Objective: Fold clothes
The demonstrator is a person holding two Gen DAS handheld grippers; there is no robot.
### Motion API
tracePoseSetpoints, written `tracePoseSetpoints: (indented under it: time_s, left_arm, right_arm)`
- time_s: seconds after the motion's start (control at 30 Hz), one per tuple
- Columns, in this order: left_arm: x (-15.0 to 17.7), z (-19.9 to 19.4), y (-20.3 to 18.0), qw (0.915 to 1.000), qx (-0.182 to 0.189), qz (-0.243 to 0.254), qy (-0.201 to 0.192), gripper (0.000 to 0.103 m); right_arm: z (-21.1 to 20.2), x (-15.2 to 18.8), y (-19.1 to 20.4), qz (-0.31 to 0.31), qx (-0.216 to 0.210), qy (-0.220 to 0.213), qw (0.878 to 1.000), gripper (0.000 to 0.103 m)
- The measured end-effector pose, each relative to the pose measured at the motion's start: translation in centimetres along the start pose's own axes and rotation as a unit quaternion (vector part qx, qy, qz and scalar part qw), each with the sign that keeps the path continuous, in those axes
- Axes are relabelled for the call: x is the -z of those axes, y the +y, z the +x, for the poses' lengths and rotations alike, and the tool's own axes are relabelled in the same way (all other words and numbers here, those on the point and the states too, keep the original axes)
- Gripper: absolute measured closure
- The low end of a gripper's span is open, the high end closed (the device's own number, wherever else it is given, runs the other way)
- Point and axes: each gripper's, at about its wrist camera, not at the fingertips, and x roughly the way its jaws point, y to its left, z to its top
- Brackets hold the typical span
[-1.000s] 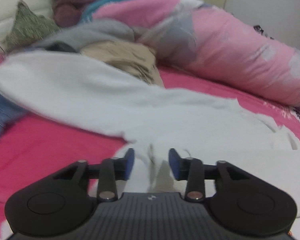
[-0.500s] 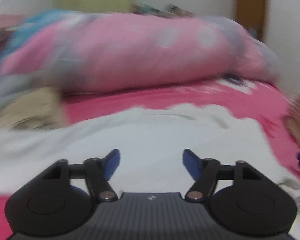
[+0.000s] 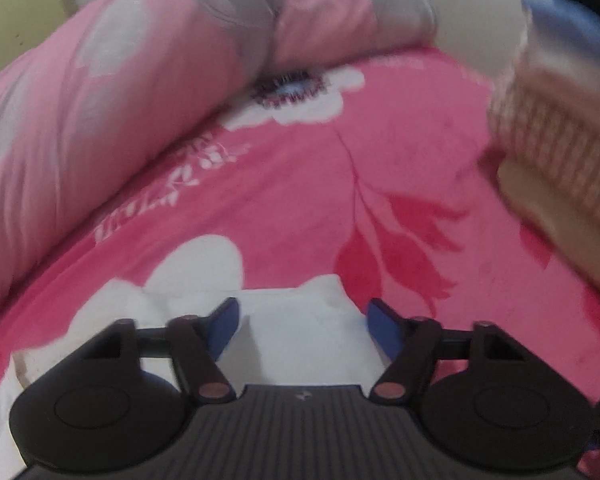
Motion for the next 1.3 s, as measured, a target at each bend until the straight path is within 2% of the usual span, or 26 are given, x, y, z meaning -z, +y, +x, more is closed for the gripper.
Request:
tracePoseSetpoints:
  time_s: [0.07,0.13,0.17,0.23,0.27,0.3,0.37,0.47,0.57,0.73,0.8,0.87,0.93,0.97,1.0,1.13,1.17,1.3]
  left_arm:
    - [0.2,1.0,-0.6,0.9995,-0.018,0.015,0.022,0.061]
    - [0.0,1.6,-1.3,0.9988,-0.025,0.025,0.034,0.064]
    - [0.0,1.6,-1.4,0.9988,-0.028,0.022,0.034,0.068]
    - [-0.1,1.5,-1.3,0.9991,-0.031,0.010,0.027,0.083]
    - [-0.1,1.0,-0.9,0.9996,-0.025,-0.007,0.013,0.097]
    - [-0.1,0.3,-0.1,0.9994,-0.014,-0.031,-0.009,0.097]
    - [-0.2,-1.3,1.3,0.9955,0.007,-0.077,-0.054,0.097]
    - [0.3,-2.7,3.9,0.9796,0.057,-0.149,-0.122,0.097]
    - [1.3,-1.6,4.7,0.9654,0.095,-0.190,-0.151,0.097]
    - [2.7,2.7,4.2,0.9523,0.132,-0.225,-0.157,0.097]
    - [3.3,4.3,4.1,0.9485,0.144,-0.237,-0.153,0.092]
    - [3.8,5.3,4.5,0.9401,0.165,-0.254,-0.157,0.086]
    - [3.8,5.3,5.4,0.9267,0.199,-0.276,-0.160,0.061]
    - [3.6,5.0,5.9,0.9205,0.210,-0.287,-0.160,0.038]
    - [3.5,4.7,6.3,0.9155,0.215,-0.299,-0.162,0.029]
    - [3.5,0.8,8.7,0.9037,0.206,-0.323,-0.192,0.028]
    - [3.7,-0.8,9.5,0.9042,0.200,-0.321,-0.199,0.028]
    - [7.0,-8.4,12.5,0.9290,0.120,-0.285,-0.204,0.027]
  right_arm:
    - [0.4,0.1,-0.3,0.014,-0.006,0.008,1.000,0.040]
    - [0.9,0.3,0.0,0.012,-0.006,0.013,1.000,0.041]
    - [1.0,0.3,0.1,0.011,-0.005,0.014,1.000,0.042]
    - [0.9,0.3,0.1,0.016,-0.008,0.011,1.000,0.048]
    - [0.8,0.3,0.0,0.019,-0.010,0.010,1.000,0.054]
    - [0.6,0.4,-0.1,0.023,-0.013,0.009,1.000,0.058]
    - [0.2,0.5,-0.2,0.031,-0.018,0.009,0.999,0.079]
    - [-0.2,0.5,-0.3,0.034,0.000,0.013,0.999,0.094]
    - [-0.7,0.5,-0.4,0.040,0.018,0.016,0.999,0.095]
    - [-0.6,1.0,-1.2,0.060,0.026,0.026,0.998,0.096]
    - [-0.5,1.1,-1.6,0.072,0.022,0.027,0.997,0.097]
    - [-0.5,1.2,-1.8,0.080,0.020,0.028,0.996,0.098]
    - [-0.5,1.2,-2.1,0.092,0.015,0.028,0.995,0.098]
    - [-0.5,1.2,-2.3,0.098,0.012,0.027,0.995,0.098]
    - [-0.4,1.3,-2.5,0.106,0.009,0.025,0.994,0.098]
    - [-0.2,1.3,-2.8,0.114,0.005,0.023,0.993,0.098]
    - [-0.1,1.3,-2.8,0.116,0.004,0.023,0.993,0.098]
    - [-0.1,1.1,-2.6,0.110,0.007,0.024,0.994,0.097]
